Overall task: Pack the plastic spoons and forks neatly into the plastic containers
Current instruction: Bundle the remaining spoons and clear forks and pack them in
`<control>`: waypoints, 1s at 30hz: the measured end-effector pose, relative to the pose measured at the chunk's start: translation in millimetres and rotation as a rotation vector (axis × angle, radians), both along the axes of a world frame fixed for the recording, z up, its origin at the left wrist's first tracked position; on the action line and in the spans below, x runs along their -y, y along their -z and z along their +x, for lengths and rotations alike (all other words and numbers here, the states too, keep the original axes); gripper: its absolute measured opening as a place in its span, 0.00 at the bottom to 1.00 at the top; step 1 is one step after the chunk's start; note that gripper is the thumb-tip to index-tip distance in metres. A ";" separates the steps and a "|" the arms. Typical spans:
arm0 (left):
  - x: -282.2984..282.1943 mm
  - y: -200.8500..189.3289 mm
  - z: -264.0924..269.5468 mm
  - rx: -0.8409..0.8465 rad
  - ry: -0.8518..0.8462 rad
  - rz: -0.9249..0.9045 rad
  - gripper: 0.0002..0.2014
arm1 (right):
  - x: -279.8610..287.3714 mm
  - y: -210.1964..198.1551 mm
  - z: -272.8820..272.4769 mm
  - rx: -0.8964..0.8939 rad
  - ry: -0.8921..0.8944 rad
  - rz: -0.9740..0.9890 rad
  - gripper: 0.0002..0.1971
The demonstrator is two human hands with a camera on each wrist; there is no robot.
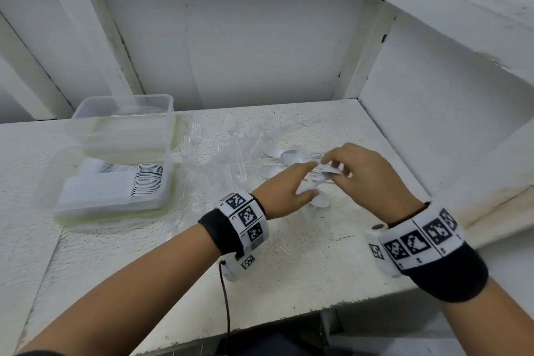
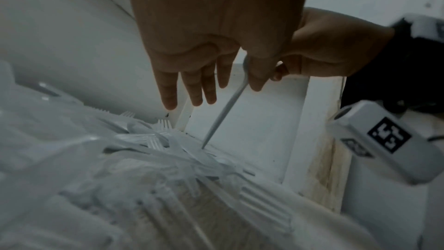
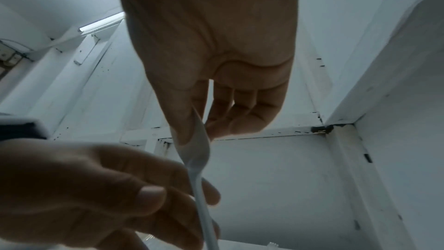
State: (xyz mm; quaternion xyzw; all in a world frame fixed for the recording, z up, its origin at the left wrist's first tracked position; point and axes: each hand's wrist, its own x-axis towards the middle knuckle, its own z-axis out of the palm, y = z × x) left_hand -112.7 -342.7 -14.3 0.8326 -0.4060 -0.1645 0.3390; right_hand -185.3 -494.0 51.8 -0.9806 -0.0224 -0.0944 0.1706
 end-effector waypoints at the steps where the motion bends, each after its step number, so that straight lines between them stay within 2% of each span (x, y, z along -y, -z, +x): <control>1: 1.6 -2.0 0.1 -0.048 -0.021 -0.025 0.24 | -4.5 -0.9 5.4 0.030 -0.029 0.043 0.07; 3: 2.5 -6.6 1.3 -0.147 -0.077 -0.048 0.17 | -11.8 -1.2 15.6 0.076 -0.071 0.172 0.04; 5: 1.0 -8.3 4.0 -0.218 -0.125 -0.090 0.17 | -14.4 -1.9 23.8 0.089 -0.108 0.321 0.03; 9: -9.9 -9.6 9.1 -0.280 -0.219 -0.191 0.13 | 2.1 -2.2 37.3 -0.034 -0.035 0.566 0.08; 11: -15.1 -10.0 11.6 -0.331 -0.280 -0.231 0.10 | 25.0 10.9 47.1 -0.106 0.086 0.557 0.11; 13: -17.7 -9.4 13.3 -0.338 -0.315 -0.220 0.08 | 51.5 32.5 57.8 -0.185 0.233 0.331 0.13; 16: -13.6 -7.3 14.8 -0.246 -0.291 -0.103 0.08 | 81.8 64.9 66.2 -0.418 0.331 0.036 0.14; 19: -1.4 -5.7 14.6 -0.112 -0.155 0.051 0.11 | 89.3 78.6 66.0 -0.557 0.335 -0.064 0.17; 24: 28.1 5.0 11.8 0.093 0.082 0.338 0.18 | 83.0 83.4 70.6 -0.488 0.325 -0.019 0.10; 30: 45.1 11.6 9.0 0.301 0.143 0.533 0.16 | 77.4 84.9 74.3 -0.335 0.296 0.243 0.04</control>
